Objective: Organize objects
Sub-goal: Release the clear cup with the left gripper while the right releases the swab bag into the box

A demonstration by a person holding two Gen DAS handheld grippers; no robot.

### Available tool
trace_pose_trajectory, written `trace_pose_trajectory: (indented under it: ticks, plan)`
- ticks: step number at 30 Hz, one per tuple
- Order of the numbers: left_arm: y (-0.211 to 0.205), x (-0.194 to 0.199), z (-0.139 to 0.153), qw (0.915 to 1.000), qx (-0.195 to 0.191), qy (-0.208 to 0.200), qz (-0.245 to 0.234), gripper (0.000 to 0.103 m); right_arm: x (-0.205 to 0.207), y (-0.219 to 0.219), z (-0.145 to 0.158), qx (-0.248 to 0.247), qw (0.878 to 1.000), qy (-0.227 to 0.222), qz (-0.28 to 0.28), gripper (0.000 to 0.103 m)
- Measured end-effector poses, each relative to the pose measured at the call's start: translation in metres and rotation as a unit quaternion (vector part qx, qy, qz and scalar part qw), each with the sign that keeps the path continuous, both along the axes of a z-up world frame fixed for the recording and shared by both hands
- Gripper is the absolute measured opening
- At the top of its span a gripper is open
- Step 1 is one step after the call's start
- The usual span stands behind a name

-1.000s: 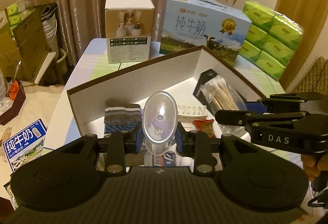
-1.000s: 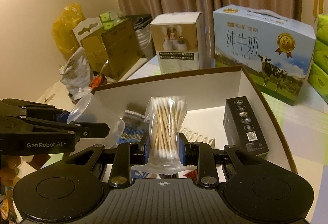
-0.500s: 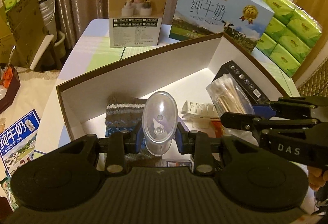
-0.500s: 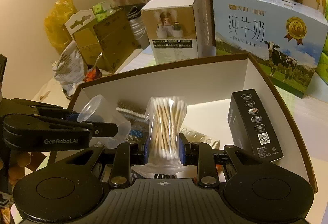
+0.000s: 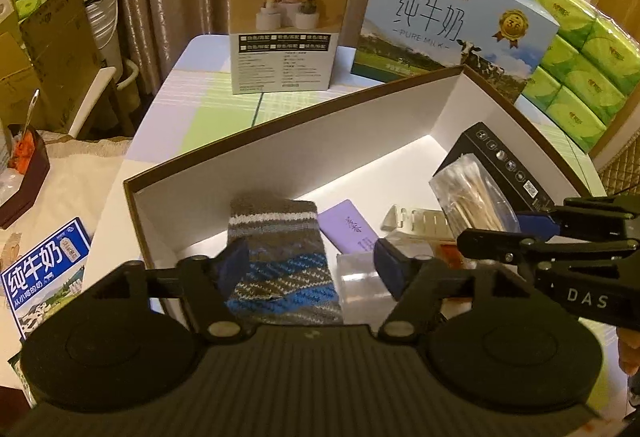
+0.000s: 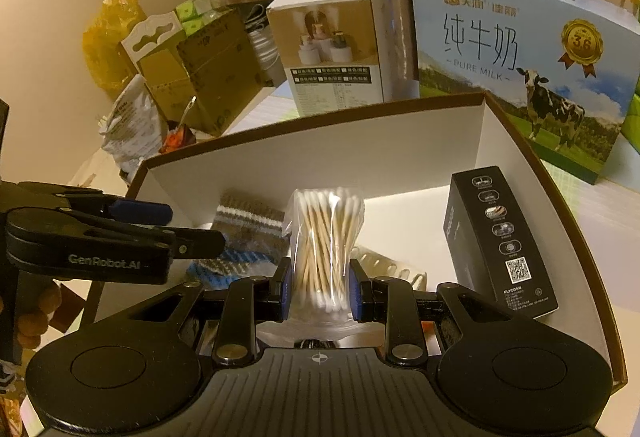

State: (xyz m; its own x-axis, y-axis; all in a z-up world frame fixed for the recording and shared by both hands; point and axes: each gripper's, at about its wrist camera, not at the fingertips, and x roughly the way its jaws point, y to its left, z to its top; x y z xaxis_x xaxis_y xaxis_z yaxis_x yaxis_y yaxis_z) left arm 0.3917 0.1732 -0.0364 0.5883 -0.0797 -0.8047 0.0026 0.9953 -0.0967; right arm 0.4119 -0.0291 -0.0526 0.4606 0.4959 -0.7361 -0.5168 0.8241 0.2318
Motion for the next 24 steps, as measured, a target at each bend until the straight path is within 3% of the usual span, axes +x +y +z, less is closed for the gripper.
trace_pose_trajectory:
  ticks: [6, 10, 14, 24]
  plan:
    - [-0.002, -0.002, -0.001, 1.0, 0.006, 0.006, -0.003, 0.074, -0.001, -0.002, -0.002, -0.008, 1.0, 0.001, -0.002, 0.028]
    - [-0.003, -0.005, 0.0, 0.9999, 0.005, 0.008, -0.004, 0.08, -0.003, -0.007, -0.001, -0.01, 1.0, -0.006, -0.011, 0.057]
    - [-0.006, -0.011, 0.003, 0.9999, 0.008, 0.003, -0.008, 0.086, -0.01, -0.011, 0.001, -0.018, 1.0, -0.01, -0.006, 0.061]
    - [-0.009, -0.029, 0.012, 0.9999, 0.015, -0.006, 0.001, 0.096, -0.032, -0.026, 0.008, -0.03, 0.999, -0.022, -0.006, 0.085]
